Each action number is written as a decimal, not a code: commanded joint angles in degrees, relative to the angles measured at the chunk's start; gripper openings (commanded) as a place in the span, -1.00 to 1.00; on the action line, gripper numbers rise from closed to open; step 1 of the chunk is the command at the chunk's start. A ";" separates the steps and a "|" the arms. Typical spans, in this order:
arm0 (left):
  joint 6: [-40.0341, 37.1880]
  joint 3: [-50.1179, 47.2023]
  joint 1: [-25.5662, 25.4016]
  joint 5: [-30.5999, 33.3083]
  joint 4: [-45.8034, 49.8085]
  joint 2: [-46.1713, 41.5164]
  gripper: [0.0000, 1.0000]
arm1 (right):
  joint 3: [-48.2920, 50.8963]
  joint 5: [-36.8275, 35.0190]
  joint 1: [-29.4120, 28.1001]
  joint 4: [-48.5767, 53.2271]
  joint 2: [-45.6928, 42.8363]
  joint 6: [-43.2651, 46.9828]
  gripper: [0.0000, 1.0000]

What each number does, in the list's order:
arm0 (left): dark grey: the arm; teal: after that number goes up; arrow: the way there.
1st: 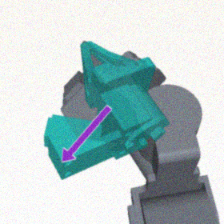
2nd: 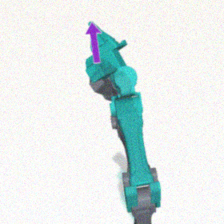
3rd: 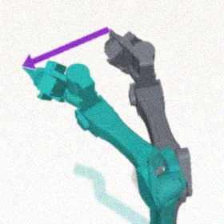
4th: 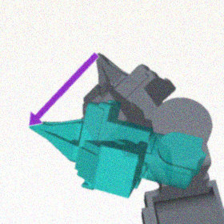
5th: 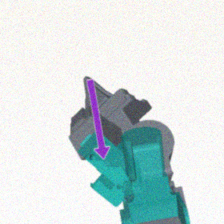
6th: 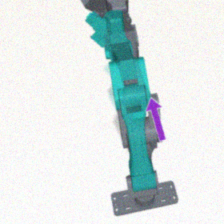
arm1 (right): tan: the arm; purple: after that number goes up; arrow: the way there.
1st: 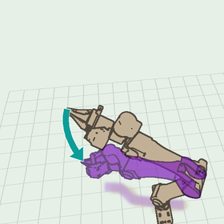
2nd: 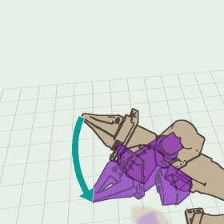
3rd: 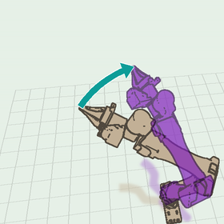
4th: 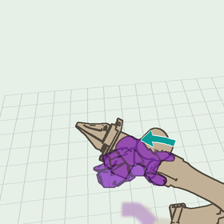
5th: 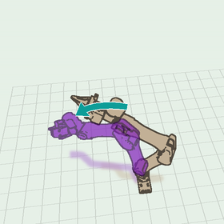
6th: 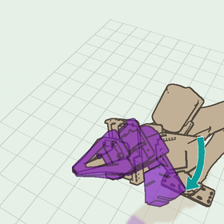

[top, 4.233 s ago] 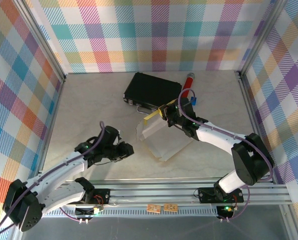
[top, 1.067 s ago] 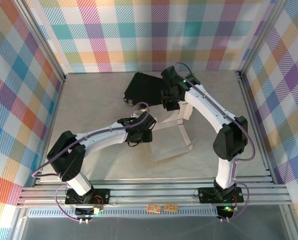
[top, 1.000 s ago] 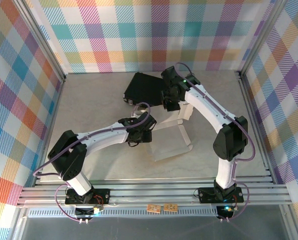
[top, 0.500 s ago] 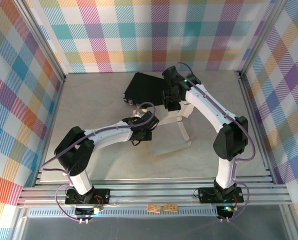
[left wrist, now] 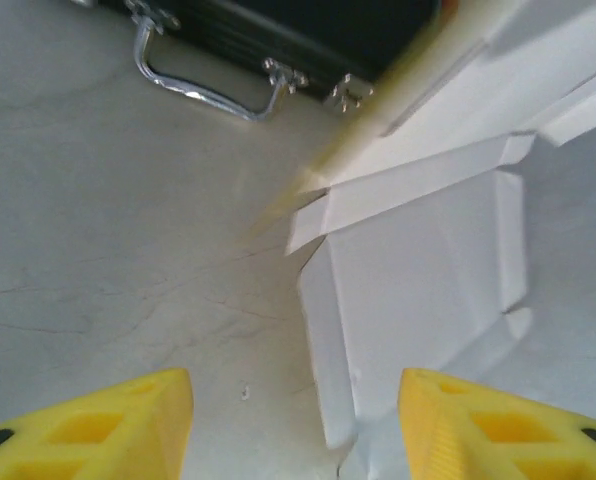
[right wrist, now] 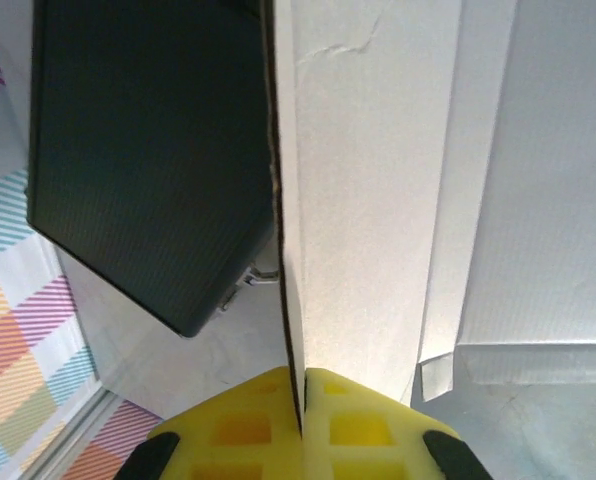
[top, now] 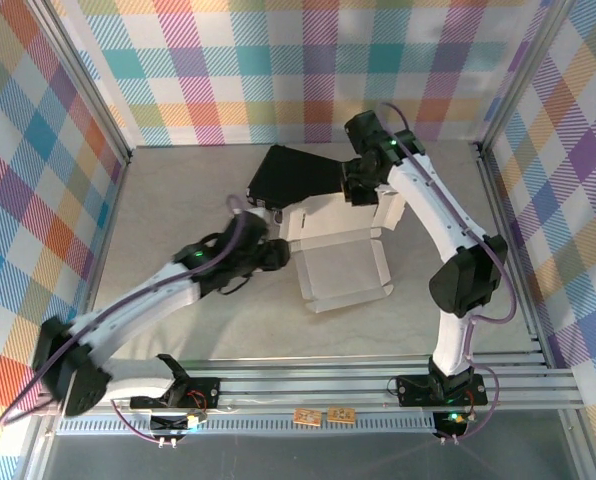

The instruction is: Fold the paper box

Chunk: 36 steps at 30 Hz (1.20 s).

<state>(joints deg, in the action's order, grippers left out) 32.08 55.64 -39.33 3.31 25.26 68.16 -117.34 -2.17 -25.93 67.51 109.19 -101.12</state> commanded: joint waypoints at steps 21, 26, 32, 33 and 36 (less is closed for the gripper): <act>-15.06 -16.95 8.36 -25.81 -53.68 12.69 0.00 | -22.76 13.32 8.97 27.94 9.42 4.55 -1.00; -16.81 -13.99 6.90 -24.46 -55.30 17.36 0.02 | -22.76 14.04 9.47 27.34 8.95 4.32 -1.00; -16.44 -10.40 5.35 -24.73 -56.39 20.58 0.00 | -22.76 14.55 9.98 26.68 9.37 4.31 -1.00; -16.43 -10.21 5.08 -24.51 -56.25 20.74 -0.03 | -22.80 14.65 10.13 26.41 9.44 4.29 -1.00; -16.28 -9.53 4.03 -22.66 -54.95 20.96 -0.27 | -22.76 15.01 10.12 25.87 9.62 4.01 -1.00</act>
<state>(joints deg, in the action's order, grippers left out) 16.97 44.21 -34.13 -20.71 -27.42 88.66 -139.09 11.16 -16.08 91.77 118.80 -96.97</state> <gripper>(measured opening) 0.377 0.065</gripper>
